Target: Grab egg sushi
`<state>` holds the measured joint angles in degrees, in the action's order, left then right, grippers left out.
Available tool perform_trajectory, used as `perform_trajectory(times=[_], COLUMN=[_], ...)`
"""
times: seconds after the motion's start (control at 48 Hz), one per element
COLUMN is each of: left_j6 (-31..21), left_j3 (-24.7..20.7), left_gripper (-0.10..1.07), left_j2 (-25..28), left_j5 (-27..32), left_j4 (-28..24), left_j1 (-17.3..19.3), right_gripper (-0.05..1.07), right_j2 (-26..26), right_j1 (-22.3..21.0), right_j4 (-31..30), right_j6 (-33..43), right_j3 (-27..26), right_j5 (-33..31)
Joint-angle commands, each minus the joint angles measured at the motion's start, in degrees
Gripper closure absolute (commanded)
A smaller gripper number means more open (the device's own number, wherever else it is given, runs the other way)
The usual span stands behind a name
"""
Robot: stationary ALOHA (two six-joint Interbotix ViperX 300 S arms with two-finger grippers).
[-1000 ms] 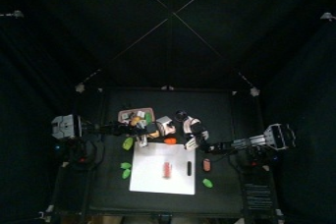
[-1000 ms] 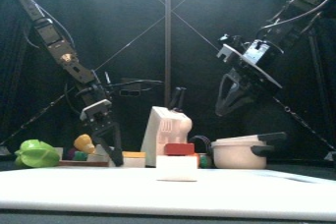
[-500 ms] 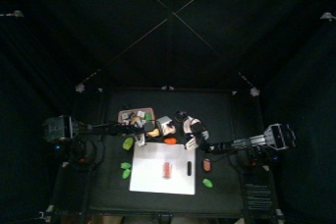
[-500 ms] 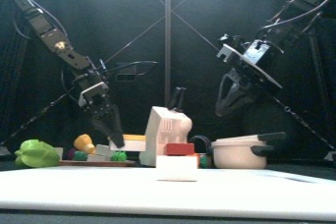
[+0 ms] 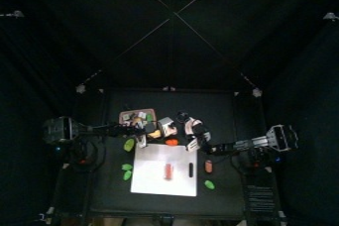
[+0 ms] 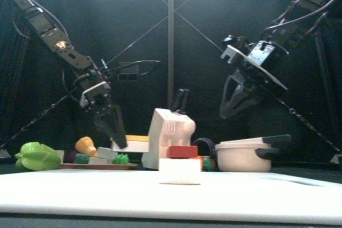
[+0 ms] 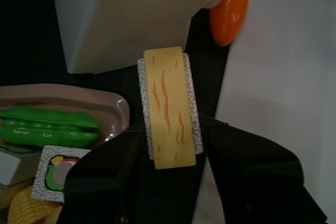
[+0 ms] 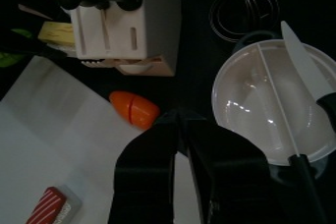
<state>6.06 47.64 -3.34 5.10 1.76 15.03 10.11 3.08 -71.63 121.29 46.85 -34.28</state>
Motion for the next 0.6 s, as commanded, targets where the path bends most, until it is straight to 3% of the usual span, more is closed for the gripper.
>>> perform_trajectory(times=[0.0,0.583], left_j6=[0.09,0.09], left_j3=[-0.88,-1.05], left_gripper=[0.39,0.39], left_j2=[-1.05,-1.05], left_j5=[-0.35,-1.41], left_j4=[0.09,0.09], left_j1=[-0.09,-2.29], right_gripper=[0.51,0.51], right_j2=[0.79,0.97], right_j1=[-0.26,0.44], right_j4=[-0.09,0.53], right_j6=[-0.09,-0.09], right_j3=[-0.97,-1.14], right_j5=[-0.09,-0.09])
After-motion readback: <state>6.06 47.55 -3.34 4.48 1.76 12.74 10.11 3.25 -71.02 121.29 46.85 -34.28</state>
